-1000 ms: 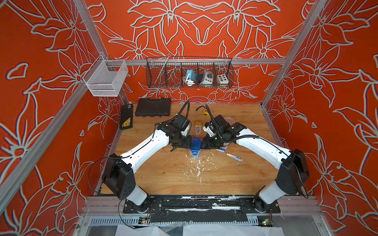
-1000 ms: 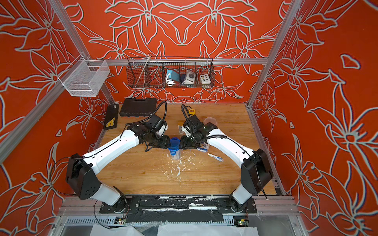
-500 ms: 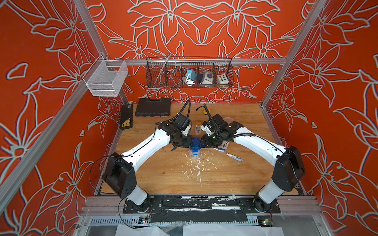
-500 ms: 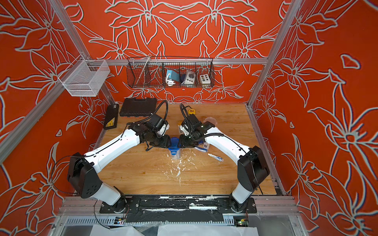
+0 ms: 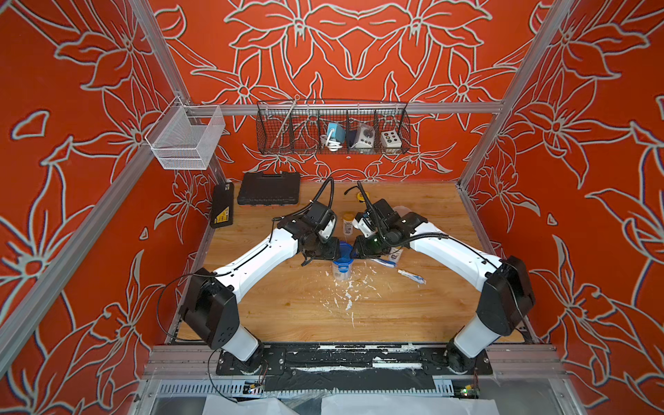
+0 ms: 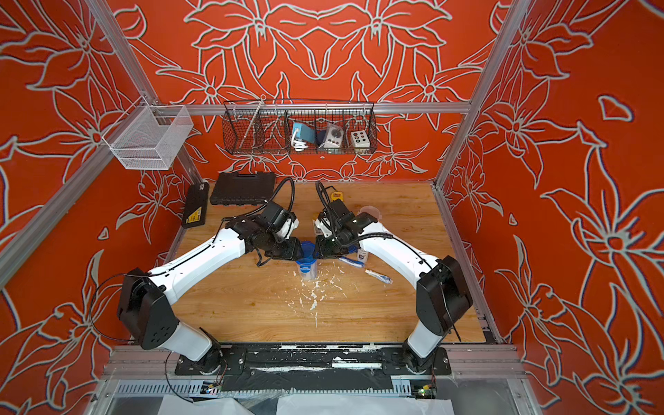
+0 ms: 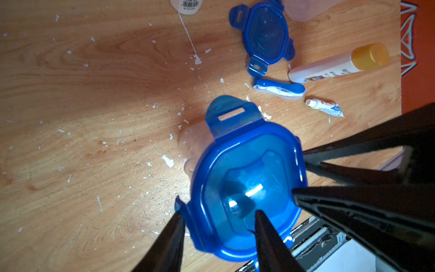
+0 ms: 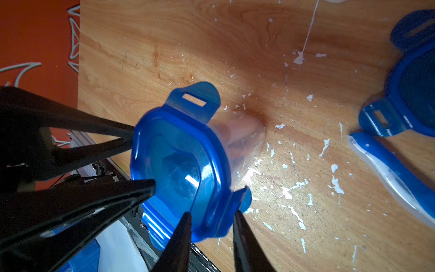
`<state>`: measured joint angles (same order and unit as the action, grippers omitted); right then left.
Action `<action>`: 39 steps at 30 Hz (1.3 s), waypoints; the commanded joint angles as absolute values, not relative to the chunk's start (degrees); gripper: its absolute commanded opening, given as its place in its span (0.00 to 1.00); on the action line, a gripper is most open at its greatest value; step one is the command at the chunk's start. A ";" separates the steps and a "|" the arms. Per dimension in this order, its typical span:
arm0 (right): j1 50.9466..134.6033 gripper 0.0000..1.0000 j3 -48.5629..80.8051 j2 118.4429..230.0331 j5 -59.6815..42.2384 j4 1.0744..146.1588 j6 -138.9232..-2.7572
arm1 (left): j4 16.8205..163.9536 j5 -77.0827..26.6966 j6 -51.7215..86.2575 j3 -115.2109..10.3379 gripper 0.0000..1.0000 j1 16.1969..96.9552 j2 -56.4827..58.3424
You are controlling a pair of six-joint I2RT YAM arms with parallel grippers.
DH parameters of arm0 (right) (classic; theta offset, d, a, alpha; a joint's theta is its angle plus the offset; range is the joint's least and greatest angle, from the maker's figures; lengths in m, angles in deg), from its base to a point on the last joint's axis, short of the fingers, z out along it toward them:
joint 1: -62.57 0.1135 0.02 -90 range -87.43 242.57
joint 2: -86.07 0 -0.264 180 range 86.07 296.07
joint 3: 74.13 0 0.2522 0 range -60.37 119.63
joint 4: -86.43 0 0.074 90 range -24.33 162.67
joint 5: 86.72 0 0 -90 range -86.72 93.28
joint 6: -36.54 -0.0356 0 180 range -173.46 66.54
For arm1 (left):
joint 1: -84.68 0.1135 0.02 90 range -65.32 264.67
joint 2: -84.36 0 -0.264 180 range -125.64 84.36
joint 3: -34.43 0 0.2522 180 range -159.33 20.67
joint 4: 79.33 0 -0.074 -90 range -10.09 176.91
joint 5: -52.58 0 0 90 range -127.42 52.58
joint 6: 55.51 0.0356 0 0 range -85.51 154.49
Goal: Pack away toiletry kits
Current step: Close the fastener on the container.
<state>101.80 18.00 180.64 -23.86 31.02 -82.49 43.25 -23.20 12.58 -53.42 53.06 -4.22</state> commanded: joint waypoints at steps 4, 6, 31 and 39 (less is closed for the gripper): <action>102.61 0.30 15.80 182.40 -28.22 34.30 -83.65 | 46.53 -15.96 8.91 -48.50 0.46 52.51 -4.80; 102.58 0.31 14.93 182.40 -28.96 35.40 -84.02 | 47.36 -15.30 8.32 -48.00 0.46 52.50 -4.72; 102.32 0.35 6.25 179.94 -37.81 53.69 -88.45 | 55.03 -6.35 3.78 -45.35 0.45 52.59 -4.32; 102.73 0.35 4.93 179.76 -39.57 56.22 -89.63 | 55.35 -6.49 3.20 -44.99 0.46 52.59 -4.24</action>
